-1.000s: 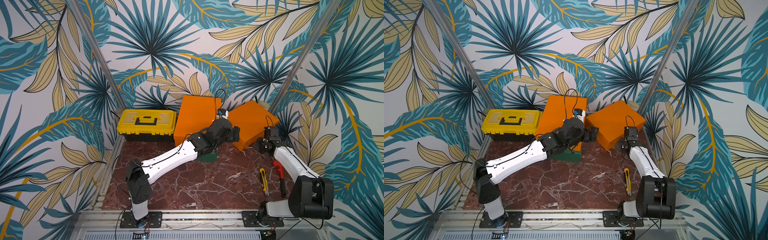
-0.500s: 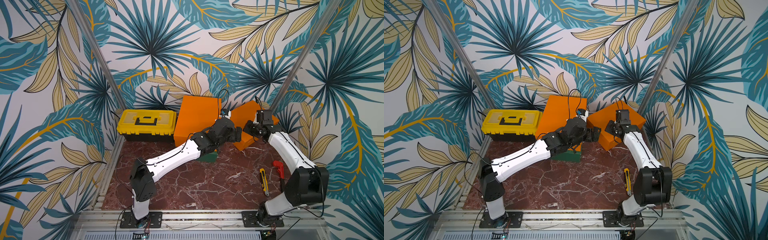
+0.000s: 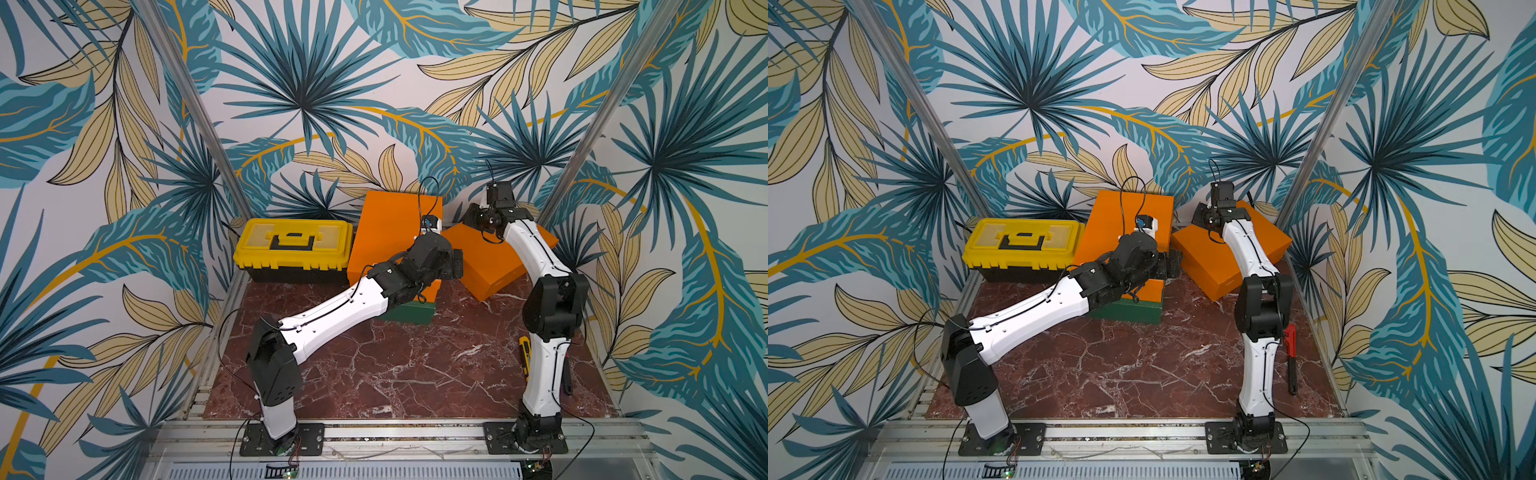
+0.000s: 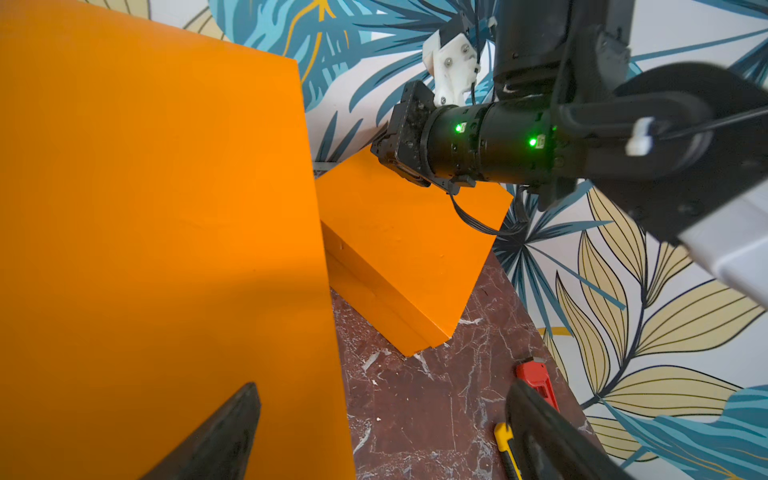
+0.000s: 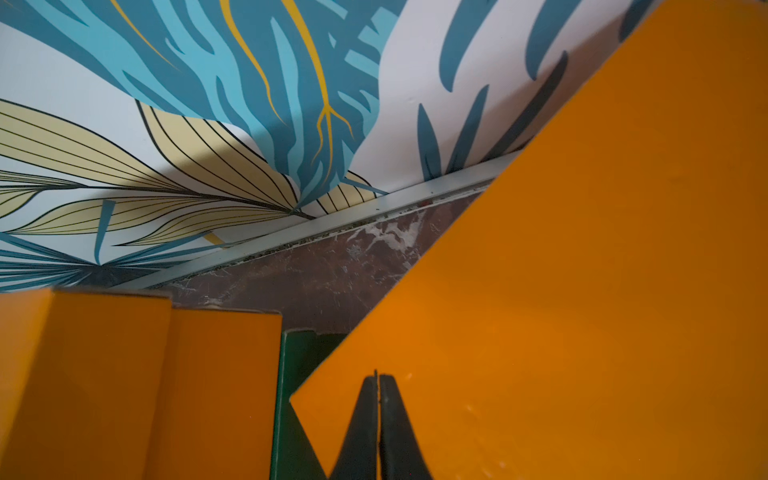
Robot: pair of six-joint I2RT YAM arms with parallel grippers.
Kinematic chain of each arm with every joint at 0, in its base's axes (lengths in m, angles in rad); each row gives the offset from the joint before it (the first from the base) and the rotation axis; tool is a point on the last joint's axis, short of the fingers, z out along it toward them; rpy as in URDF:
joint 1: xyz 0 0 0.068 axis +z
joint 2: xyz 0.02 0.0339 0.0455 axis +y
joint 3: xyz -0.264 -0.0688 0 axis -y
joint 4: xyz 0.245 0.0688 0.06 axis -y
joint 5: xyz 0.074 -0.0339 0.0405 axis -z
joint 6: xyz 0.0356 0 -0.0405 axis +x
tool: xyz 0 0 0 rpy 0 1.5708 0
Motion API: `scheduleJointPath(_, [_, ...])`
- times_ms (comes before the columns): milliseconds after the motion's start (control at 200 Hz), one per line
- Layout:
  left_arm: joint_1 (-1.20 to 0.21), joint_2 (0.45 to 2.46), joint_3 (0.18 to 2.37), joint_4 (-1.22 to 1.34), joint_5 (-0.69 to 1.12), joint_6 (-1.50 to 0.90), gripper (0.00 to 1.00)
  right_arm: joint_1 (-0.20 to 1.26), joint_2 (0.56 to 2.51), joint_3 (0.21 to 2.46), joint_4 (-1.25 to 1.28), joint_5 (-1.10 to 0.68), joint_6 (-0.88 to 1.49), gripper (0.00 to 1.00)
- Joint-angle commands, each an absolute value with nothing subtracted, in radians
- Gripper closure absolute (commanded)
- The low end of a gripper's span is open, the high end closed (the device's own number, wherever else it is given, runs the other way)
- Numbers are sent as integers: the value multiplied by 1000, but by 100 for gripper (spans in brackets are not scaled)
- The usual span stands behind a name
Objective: Stack the shoeboxes
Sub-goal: Adjust the shoebox at the corner of the board.
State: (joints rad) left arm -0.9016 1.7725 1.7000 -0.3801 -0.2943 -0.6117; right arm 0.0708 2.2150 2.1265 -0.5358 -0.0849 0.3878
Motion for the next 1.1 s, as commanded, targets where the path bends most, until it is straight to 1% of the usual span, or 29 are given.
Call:
scheduleJointPath(0, [-882,1713,1673,-369,-330,-594,7,84,2306,2209,-529,-136,377,93])
scheduleJointPath(210, [-858,1702,1654,-370,-342,-598,6,123,2433,2379,-607,-111,374,92])
scheduleJointPath(541, [-853,1691,1629,-380,-327,-618,6,147,2469,2371,-727,-32,359,92])
scheduleJointPath(806, [-854,1640,1575,-380,-324,-646,6,149,2323,2137,-703,15,359,92])
scheduleJointPath(1097, [-862,1564,1499,-402,-340,-677,6,149,2126,1807,-594,-34,403,92])
